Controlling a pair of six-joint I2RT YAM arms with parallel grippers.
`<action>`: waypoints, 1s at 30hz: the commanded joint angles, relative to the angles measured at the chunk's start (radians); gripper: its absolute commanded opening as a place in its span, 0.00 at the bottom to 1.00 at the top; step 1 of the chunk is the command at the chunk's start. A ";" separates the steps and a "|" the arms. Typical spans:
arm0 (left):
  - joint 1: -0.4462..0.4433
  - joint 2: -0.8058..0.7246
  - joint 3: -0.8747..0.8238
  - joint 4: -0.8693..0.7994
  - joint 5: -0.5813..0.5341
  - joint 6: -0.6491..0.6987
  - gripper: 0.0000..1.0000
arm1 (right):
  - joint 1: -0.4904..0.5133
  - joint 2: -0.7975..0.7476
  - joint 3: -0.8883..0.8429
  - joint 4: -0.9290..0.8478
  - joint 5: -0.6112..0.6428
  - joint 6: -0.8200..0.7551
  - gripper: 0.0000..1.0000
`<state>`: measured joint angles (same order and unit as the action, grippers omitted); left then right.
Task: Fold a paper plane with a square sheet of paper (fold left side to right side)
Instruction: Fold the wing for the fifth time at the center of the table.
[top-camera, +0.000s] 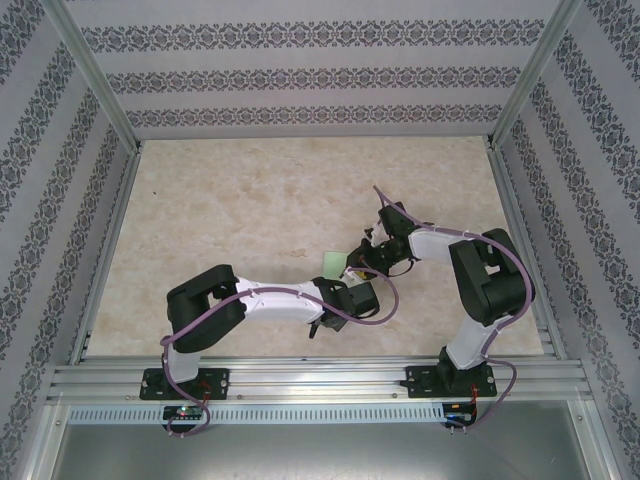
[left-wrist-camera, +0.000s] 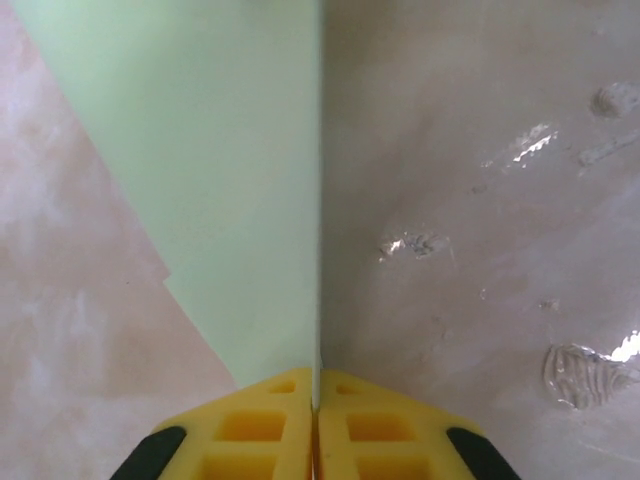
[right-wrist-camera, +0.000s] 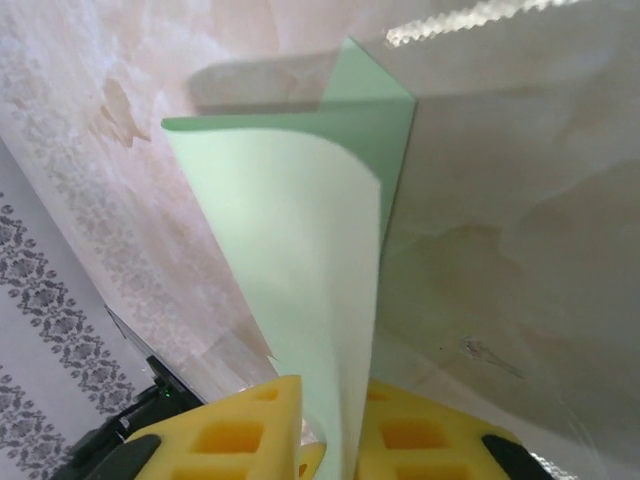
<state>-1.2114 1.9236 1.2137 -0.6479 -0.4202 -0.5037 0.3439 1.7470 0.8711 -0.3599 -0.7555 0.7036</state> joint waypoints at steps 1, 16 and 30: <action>0.007 -0.047 -0.021 0.030 0.017 -0.013 0.05 | -0.021 -0.069 0.018 -0.013 0.029 -0.023 0.27; 0.113 -0.202 -0.236 0.321 0.250 -0.091 0.03 | -0.140 -0.337 -0.139 0.056 0.124 -0.062 0.62; 0.260 -0.294 -0.514 0.761 0.516 -0.235 0.03 | -0.026 -0.339 -0.270 0.270 0.123 -0.040 0.66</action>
<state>-0.9756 1.6489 0.7322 -0.0315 0.0212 -0.6830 0.2829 1.4139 0.6167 -0.1707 -0.6537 0.6640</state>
